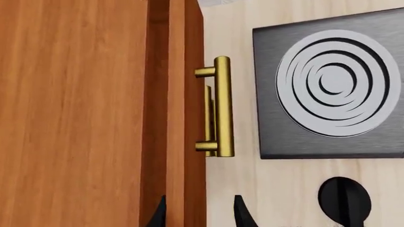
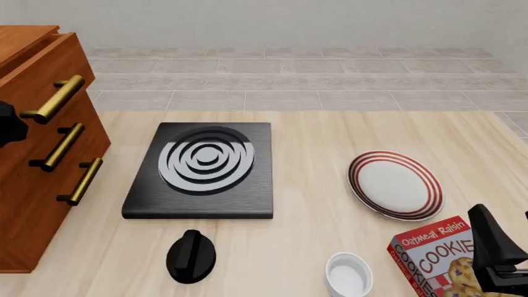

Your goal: Pick the akita bowl in the top layer of the wooden cabinet and place it on the plate.

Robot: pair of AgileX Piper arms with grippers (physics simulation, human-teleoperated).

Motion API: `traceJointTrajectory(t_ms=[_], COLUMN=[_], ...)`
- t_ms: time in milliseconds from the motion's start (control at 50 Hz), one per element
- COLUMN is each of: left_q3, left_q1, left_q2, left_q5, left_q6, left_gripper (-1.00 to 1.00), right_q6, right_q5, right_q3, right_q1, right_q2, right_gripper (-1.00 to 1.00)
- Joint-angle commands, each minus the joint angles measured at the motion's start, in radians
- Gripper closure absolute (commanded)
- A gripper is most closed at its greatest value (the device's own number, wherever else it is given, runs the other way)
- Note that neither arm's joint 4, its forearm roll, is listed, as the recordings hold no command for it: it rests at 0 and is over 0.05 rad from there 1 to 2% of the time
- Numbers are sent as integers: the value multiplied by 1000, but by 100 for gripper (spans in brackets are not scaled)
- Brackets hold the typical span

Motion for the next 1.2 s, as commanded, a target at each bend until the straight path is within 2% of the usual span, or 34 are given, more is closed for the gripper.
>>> traceJointTrajectory(t_ms=[20, 560, 1200], left_q3=[2, -49, -52], left_q1=[-36, -137, -247], left_q2=[1, 11, 16], left_q5=[11, 36, 38], left_q6=[-2, -17, -31], left_gripper=[-100, -100, -100], right_q6=[2, -5, -10], right_q5=[-1, -2, 1], right_q3=[1, 1, -5], right_q1=[-1, 1, 1], right_q2=[0, 0, 0], right_gripper=[-100, -100, -100])
